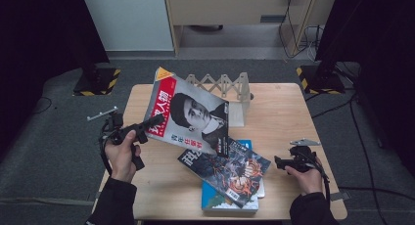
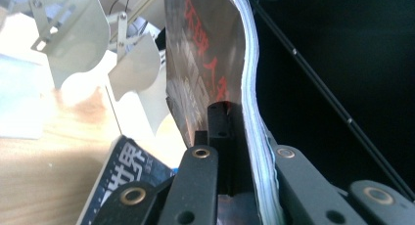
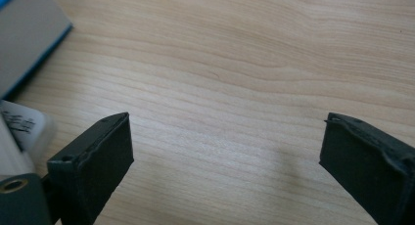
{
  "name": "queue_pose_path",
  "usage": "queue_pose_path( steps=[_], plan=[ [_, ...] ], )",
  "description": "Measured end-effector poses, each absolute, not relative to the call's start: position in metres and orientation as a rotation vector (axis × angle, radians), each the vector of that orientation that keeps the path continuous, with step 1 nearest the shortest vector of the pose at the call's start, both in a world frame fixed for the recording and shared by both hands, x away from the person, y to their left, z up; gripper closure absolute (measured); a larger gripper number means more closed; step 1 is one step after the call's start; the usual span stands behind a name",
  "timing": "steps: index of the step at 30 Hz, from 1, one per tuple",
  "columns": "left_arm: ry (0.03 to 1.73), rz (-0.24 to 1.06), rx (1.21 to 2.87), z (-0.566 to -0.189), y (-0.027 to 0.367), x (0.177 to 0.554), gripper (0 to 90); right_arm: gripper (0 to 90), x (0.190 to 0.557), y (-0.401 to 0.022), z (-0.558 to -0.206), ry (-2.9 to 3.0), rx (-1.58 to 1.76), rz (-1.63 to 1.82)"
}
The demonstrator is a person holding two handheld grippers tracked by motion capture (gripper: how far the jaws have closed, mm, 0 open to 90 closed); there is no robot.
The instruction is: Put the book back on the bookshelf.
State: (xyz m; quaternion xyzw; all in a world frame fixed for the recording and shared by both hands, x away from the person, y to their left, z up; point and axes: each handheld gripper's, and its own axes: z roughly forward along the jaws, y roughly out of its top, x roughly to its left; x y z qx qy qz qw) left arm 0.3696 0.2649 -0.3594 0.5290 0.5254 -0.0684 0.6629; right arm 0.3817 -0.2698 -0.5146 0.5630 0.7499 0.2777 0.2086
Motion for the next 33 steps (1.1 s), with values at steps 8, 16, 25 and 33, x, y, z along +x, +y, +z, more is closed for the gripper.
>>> queue_pose_path(
  steps=[8,16,25,33],
  plan=[
    [1.182,-0.112,1.171,-0.347,0.280,0.373,85.7,4.2,0.387,-0.274,-0.523,2.117,1.567,0.717],
    [1.166,-0.107,1.143,-0.340,0.300,0.367,85.8,3.5,0.388,-0.277,-0.529,2.126,1.591,0.725],
    [1.191,-0.065,1.144,-0.340,0.320,0.361,85.8,1.3,0.387,-0.277,-0.533,2.103,1.576,0.757],
    [1.242,-0.045,1.137,-0.342,0.326,0.365,86.0,0.9,0.386,-0.277,-0.534,2.091,1.572,0.773]
  ],
)
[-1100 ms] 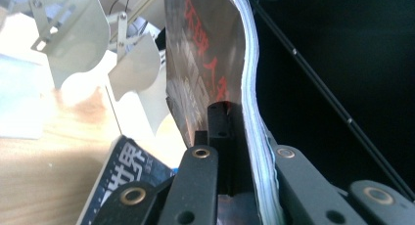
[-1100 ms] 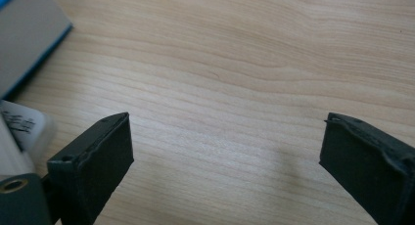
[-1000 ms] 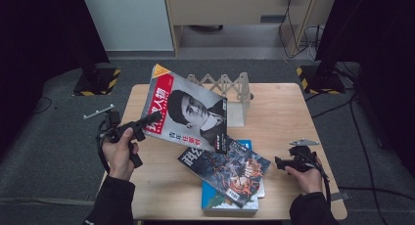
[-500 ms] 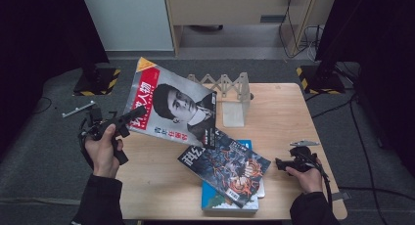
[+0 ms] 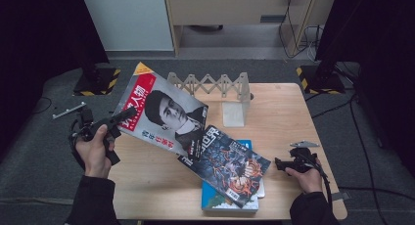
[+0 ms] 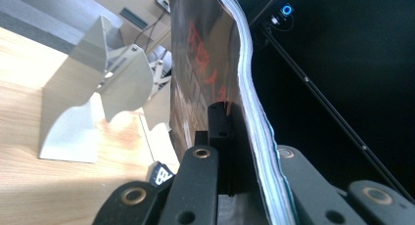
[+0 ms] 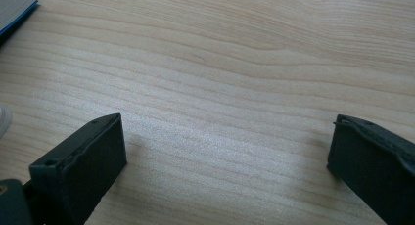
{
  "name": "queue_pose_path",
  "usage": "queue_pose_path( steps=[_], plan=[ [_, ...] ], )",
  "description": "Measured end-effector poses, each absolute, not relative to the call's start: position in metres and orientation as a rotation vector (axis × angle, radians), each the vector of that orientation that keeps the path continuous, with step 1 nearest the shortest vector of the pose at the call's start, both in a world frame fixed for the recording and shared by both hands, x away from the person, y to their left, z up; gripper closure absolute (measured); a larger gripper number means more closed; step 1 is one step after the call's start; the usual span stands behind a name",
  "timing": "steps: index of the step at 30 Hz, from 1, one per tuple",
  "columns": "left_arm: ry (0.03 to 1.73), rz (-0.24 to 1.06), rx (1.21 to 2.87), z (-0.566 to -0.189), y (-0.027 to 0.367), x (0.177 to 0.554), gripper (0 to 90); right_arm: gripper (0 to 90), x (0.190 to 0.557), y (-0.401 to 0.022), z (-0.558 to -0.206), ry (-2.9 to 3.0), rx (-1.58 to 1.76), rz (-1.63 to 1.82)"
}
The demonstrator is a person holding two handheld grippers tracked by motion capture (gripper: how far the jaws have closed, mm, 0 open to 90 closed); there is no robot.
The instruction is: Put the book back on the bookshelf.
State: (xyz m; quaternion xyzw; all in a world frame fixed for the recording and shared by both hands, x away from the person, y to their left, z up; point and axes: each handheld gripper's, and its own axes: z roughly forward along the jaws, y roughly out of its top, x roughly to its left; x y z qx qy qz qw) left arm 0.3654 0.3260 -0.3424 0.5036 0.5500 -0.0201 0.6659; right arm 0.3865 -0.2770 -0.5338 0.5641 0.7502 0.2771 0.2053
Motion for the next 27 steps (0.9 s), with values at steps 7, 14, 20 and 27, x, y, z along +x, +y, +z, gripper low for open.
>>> queue_pose_path(
  steps=[7,14,20,27],
  plan=[
    [1.273,0.004,1.125,-0.337,0.336,0.368,86.2,0.9,0.386,-0.277,-0.534,2.090,1.572,0.774],
    [1.310,0.074,1.130,-0.330,0.342,0.377,86.1,0.6,0.386,-0.277,-0.535,2.084,1.569,0.782],
    [1.326,0.114,1.125,-0.323,0.345,0.386,86.1,0.5,0.386,-0.277,-0.535,2.080,1.560,0.786],
    [1.341,0.200,1.152,-0.311,0.339,0.400,86.1,0.3,0.385,-0.277,-0.536,2.075,1.556,0.798]
  ],
)
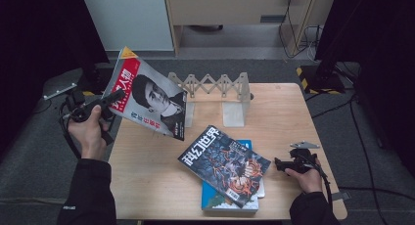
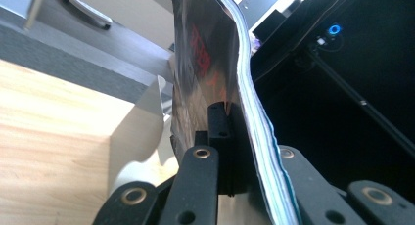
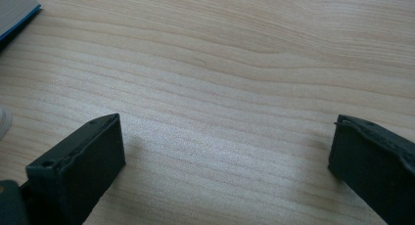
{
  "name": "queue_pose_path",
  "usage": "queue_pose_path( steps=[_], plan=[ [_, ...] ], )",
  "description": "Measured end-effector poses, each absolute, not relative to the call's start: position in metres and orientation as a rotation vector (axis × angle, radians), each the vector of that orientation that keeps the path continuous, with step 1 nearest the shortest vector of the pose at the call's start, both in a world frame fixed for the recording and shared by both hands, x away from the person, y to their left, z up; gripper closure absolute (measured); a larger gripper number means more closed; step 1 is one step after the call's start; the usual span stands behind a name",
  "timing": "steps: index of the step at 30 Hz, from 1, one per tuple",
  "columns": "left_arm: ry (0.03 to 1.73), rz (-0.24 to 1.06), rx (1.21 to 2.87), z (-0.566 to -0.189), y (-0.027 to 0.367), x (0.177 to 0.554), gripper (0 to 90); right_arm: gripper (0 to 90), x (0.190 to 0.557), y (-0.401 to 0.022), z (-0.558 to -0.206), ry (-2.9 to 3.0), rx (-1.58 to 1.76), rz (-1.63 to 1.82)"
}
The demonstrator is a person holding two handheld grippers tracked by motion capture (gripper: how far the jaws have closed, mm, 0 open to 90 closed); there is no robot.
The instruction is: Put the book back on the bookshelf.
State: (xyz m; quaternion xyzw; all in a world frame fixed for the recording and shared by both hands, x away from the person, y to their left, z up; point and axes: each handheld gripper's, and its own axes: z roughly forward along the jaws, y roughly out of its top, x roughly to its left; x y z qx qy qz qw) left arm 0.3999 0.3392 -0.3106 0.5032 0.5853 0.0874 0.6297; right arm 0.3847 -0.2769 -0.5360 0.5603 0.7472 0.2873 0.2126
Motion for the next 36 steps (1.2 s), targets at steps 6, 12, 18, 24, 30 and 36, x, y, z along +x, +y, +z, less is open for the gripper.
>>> queue_pose_path(
  steps=[6,12,18,24,30,36],
  plan=[
    [1.357,0.265,1.197,-0.304,0.332,0.415,86.2,0.2,0.384,-0.277,-0.538,2.068,1.530,0.823],
    [1.370,0.315,1.235,-0.299,0.324,0.429,86.2,0.3,0.383,-0.277,-0.540,2.048,1.521,0.847],
    [1.377,0.355,1.264,-0.297,0.318,0.439,86.2,0.2,0.383,-0.277,-0.540,2.049,1.519,0.847],
    [1.386,0.378,1.288,-0.299,0.310,0.447,86.3,0.3,0.383,-0.277,-0.540,2.049,1.519,0.847],
    [1.382,0.438,1.357,-0.301,0.294,0.451,86.3,0.3,0.383,-0.277,-0.540,2.049,1.519,0.847],
    [1.385,0.469,1.397,-0.304,0.283,0.457,86.3,0.3,0.383,-0.277,-0.540,2.049,1.519,0.847]
  ],
)
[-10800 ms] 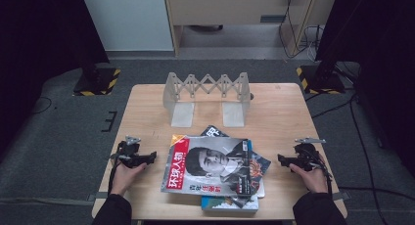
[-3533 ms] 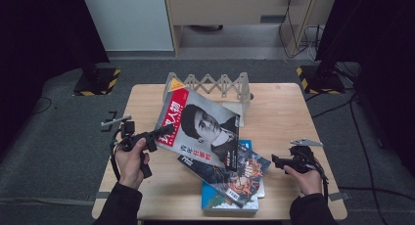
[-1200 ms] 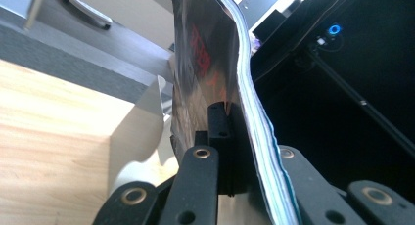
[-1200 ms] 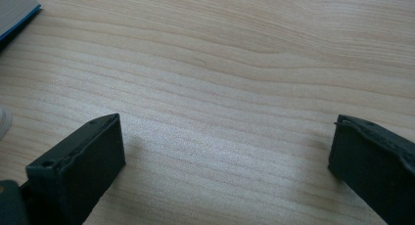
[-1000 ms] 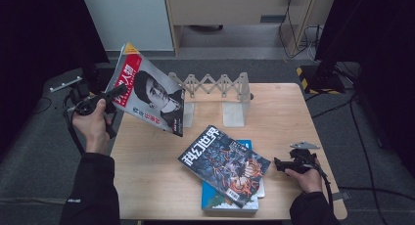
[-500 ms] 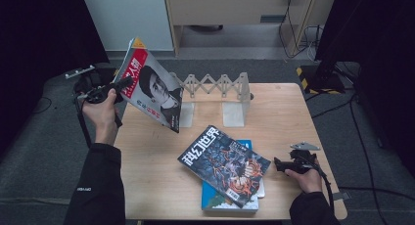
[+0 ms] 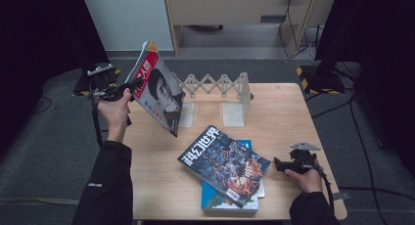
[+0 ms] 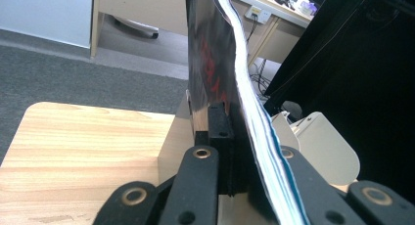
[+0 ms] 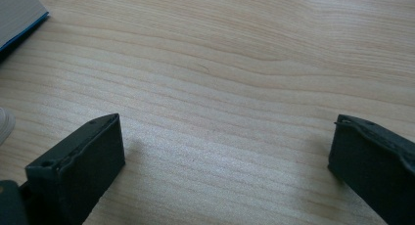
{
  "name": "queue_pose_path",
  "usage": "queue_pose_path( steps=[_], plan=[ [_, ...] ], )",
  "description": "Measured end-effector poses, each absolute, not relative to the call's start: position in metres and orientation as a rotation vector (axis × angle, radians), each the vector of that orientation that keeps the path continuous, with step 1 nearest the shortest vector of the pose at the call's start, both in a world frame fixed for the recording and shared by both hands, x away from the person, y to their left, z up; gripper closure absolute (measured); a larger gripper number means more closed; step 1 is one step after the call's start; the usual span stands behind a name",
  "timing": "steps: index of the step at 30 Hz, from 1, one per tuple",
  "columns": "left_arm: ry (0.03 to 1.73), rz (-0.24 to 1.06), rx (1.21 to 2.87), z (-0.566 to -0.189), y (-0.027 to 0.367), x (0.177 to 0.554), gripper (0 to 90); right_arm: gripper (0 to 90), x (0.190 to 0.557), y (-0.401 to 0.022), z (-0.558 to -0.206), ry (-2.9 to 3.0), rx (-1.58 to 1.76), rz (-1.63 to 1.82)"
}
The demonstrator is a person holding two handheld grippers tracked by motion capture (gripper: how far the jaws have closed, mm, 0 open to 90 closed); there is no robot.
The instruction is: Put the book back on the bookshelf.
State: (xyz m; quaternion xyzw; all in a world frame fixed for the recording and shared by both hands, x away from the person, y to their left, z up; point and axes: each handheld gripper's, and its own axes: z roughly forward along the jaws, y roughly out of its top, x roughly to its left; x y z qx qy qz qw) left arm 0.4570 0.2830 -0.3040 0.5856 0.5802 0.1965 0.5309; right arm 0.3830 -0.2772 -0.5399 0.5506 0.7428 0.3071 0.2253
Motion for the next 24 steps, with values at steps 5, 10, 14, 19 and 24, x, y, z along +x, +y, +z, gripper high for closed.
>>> queue_pose_path(
  steps=[5,10,14,19,24],
  plan=[
    [1.391,0.498,1.428,-0.309,0.275,0.462,86.2,0.3,0.383,-0.277,-0.540,2.044,1.525,0.848],
    [1.388,0.553,1.464,-0.313,0.265,0.465,86.3,0.3,0.383,-0.277,-0.540,2.044,1.525,0.848],
    [1.385,0.597,1.495,-0.314,0.257,0.467,86.3,0.3,0.383,-0.277,-0.540,2.043,1.527,0.849],
    [1.391,0.625,1.505,-0.318,0.250,0.472,86.3,0.3,0.383,-0.277,-0.540,2.044,1.525,0.848],
    [1.397,0.632,1.518,-0.325,0.246,0.477,86.3,0.3,0.383,-0.277,-0.540,2.044,1.526,0.849]
  ],
)
